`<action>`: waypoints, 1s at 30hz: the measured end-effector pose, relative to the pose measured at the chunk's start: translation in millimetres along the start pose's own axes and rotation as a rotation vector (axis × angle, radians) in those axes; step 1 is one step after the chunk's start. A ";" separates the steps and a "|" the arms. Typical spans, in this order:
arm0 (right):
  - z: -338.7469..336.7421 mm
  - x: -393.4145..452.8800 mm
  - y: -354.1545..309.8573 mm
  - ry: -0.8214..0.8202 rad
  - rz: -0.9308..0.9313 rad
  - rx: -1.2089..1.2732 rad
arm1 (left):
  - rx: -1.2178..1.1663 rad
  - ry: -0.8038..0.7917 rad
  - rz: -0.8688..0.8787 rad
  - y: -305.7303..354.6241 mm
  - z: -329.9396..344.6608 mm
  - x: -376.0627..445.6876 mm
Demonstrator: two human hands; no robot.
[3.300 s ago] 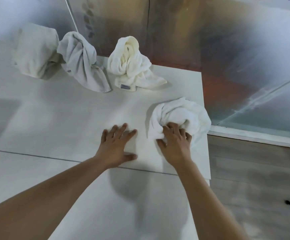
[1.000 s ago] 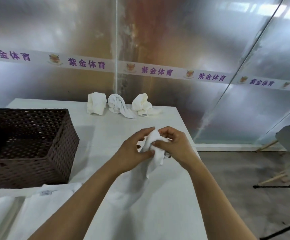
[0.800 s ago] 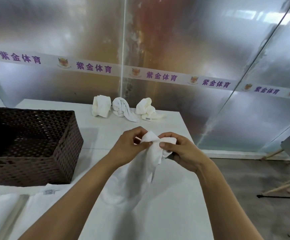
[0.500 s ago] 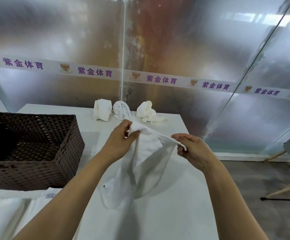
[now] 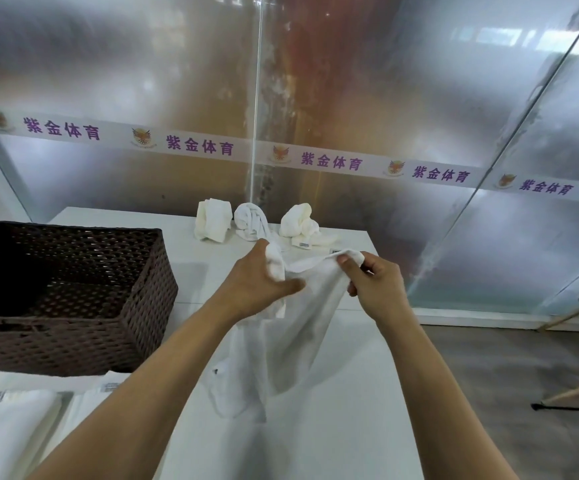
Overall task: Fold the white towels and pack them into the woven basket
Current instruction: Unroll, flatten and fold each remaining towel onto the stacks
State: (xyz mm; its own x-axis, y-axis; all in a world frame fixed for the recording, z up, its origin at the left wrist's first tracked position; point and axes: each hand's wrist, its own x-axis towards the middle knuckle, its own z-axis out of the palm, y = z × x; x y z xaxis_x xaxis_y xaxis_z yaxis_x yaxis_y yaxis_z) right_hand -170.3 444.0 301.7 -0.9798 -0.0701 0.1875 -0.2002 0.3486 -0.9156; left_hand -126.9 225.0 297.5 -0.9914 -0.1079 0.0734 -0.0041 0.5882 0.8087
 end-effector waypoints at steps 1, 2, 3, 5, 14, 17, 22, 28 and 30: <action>-0.5 0.1 0.8 0.017 -0.011 0.016 | 0.003 -0.016 0.005 -2.1 -1.1 -0.9; -1.3 0.7 1.5 0.040 -0.018 0.027 | 0.000 -0.033 0.009 -5.2 -2.5 -1.3; -2.5 2.4 2.5 0.074 -0.017 0.044 | -0.001 -0.042 0.013 -8.2 -5.3 -1.8; -10.4 11.5 6.9 0.163 0.014 0.098 | 0.006 0.003 0.026 -15.5 -14.2 -2.0; -44.7 88.8 19.4 0.302 0.077 0.037 | 0.187 0.300 -0.004 -45.7 -33.7 39.0; -38.3 134.7 13.3 0.302 0.180 0.237 | -0.223 0.425 -0.119 -30.6 -35.4 80.2; -35.8 220.4 -6.4 0.217 0.372 0.545 | -0.772 0.527 -0.251 16.9 -44.0 159.3; -55.4 283.5 -62.5 0.186 0.120 0.652 | -0.707 0.555 -0.006 67.2 -79.7 225.8; -63.8 288.8 -82.3 0.202 0.020 0.673 | -0.687 0.572 0.101 85.6 -89.1 234.8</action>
State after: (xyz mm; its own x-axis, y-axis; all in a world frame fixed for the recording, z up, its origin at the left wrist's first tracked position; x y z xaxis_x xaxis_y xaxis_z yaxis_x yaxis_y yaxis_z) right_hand -436.7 454.8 453.9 -0.9768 0.1282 0.1713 -0.2036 -0.3105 -0.9285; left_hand -348.4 178.5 436.0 -0.7657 -0.5720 0.2943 0.3405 0.0277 0.9398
